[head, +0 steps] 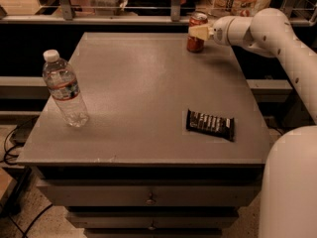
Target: Move coke can near water bottle
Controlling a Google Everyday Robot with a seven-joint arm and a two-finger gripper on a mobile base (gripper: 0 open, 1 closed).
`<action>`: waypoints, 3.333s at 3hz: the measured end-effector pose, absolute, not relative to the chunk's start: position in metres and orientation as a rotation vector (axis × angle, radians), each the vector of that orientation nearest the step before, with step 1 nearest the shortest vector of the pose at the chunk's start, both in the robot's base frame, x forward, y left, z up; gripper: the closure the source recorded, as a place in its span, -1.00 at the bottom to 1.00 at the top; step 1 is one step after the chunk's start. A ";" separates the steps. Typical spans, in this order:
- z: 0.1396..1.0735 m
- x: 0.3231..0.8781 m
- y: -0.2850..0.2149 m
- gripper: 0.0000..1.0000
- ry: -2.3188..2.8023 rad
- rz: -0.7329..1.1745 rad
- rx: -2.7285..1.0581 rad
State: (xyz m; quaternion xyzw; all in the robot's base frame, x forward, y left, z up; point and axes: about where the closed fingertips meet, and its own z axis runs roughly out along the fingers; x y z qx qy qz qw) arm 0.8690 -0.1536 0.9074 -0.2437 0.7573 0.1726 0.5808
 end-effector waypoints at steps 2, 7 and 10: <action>0.934 0.845 -0.140 1.00 1.745 0.388 -0.687; 0.956 0.713 -0.060 1.00 1.659 0.553 -1.065; 0.936 0.585 0.049 1.00 1.514 0.957 -1.287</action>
Offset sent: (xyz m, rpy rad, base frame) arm -0.0460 0.0175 0.0511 -0.1231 -0.0530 0.1257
